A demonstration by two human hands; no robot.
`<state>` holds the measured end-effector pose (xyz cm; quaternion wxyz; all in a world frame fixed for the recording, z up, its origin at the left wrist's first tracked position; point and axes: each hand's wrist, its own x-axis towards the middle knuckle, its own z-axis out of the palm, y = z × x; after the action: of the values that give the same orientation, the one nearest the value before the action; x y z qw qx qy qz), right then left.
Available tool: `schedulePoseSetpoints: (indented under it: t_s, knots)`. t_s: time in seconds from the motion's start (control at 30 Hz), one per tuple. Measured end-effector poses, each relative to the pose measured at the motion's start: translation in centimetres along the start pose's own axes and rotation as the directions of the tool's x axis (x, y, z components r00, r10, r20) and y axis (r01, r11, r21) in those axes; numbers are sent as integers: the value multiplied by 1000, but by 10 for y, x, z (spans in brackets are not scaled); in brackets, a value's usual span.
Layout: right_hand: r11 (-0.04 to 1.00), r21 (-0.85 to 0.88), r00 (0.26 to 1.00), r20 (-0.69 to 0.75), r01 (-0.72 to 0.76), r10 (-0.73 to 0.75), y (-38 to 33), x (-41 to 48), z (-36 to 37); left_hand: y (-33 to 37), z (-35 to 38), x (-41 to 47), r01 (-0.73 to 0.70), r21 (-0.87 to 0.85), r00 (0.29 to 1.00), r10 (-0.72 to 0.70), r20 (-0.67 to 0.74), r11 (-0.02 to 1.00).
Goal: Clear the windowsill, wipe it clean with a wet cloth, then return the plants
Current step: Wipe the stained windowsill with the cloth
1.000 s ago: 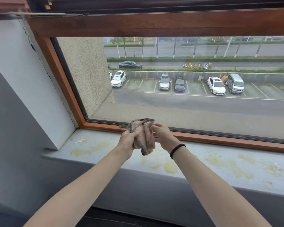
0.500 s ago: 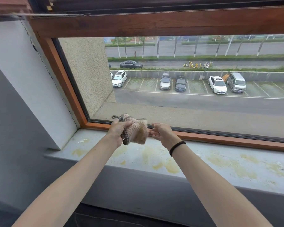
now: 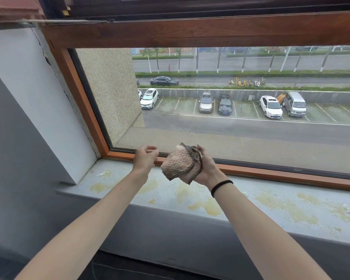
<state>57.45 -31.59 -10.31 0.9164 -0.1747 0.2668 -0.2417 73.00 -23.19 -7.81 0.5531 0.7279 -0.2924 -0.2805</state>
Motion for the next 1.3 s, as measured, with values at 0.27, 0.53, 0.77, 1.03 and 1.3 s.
schedulePoseSetpoints:
  t_s: [0.27, 0.53, 0.77, 1.03, 1.3]
  knots:
    - [979, -194, 997, 28, 69, -65, 0, 5, 9, -1, 24, -5, 13, 17, 971, -17, 237, 1000]
    - [848, -486, 977, 59, 209, -207, -7, 9, 22, 16, 38, 0, 86, -100, 964, -58, 260, 991]
    - [852, -452, 960, 34, 262, -277, -13, 8, 31, 24, 33, 16, 149, -182, 976, -115, 184, 972]
    - [834, -507, 856, -310, 219, -413, -32, 27, 7, 16, -11, 43, 176, -197, 974, -199, -105, 964]
    - [873, -478, 813, -468, 97, -347, -23, 27, 11, 60, -19, 39, -95, 74, 991, 101, -83, 993]
